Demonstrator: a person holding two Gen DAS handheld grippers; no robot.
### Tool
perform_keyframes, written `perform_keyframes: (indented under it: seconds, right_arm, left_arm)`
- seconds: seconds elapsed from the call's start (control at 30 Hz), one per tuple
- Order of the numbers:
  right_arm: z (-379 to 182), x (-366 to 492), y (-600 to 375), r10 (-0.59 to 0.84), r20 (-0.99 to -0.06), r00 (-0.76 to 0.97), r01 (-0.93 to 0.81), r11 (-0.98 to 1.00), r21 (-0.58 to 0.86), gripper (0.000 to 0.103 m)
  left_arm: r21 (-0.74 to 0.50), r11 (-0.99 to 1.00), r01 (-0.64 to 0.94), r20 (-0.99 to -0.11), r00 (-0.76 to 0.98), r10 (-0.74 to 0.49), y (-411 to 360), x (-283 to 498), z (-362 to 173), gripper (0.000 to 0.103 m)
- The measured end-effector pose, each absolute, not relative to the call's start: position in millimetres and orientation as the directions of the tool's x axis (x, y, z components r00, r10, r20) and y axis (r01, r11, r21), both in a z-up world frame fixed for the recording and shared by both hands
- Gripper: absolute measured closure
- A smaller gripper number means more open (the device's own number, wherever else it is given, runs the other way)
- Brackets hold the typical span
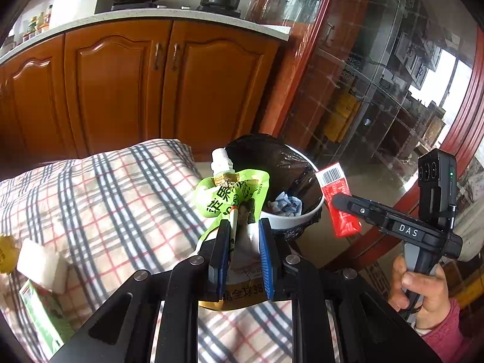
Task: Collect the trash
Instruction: 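Carry the pouch and carton over the bin and open both tools to drop them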
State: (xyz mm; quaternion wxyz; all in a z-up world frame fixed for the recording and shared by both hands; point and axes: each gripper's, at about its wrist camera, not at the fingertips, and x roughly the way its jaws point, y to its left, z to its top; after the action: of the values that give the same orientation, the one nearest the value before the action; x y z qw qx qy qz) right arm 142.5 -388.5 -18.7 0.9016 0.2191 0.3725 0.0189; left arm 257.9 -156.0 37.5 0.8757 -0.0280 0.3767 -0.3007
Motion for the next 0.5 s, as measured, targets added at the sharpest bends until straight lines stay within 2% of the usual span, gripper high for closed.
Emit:
perform_keyframes:
  seconds: [0.5]
  right_arm:
    - [-27, 202, -432, 0.152, -0.725, 0.672, 0.191, 0.910, 0.368, 0.057]
  left_arm:
    - [-0.271, 0.803, 0.531, -0.692, 0.472, -0.546, -238, 348, 37, 0.086]
